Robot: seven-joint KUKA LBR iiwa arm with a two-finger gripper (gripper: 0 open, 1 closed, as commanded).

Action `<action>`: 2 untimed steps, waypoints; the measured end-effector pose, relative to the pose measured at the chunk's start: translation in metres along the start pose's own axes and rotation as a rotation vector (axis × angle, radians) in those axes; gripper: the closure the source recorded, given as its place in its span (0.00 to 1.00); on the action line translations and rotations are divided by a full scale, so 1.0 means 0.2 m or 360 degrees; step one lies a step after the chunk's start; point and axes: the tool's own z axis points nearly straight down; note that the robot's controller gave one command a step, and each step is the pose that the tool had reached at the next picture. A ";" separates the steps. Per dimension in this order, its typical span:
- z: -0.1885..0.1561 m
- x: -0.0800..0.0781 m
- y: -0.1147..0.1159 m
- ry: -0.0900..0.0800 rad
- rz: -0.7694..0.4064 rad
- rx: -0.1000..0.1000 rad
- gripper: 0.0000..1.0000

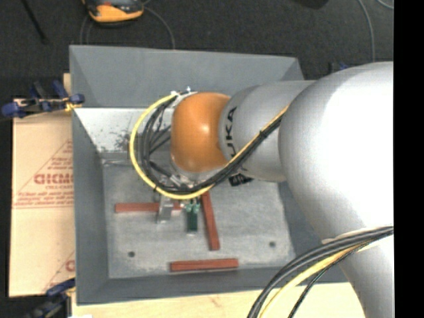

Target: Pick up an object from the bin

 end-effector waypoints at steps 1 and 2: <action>-0.09 0.01 0.00 0.0013 0.0001 0.0003 1.00; -0.17 0.00 0.00 0.0006 0.0001 0.0002 1.00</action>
Offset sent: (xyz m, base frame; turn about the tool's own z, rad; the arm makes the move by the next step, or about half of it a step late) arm 0.0001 0.0000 0.0189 0.0000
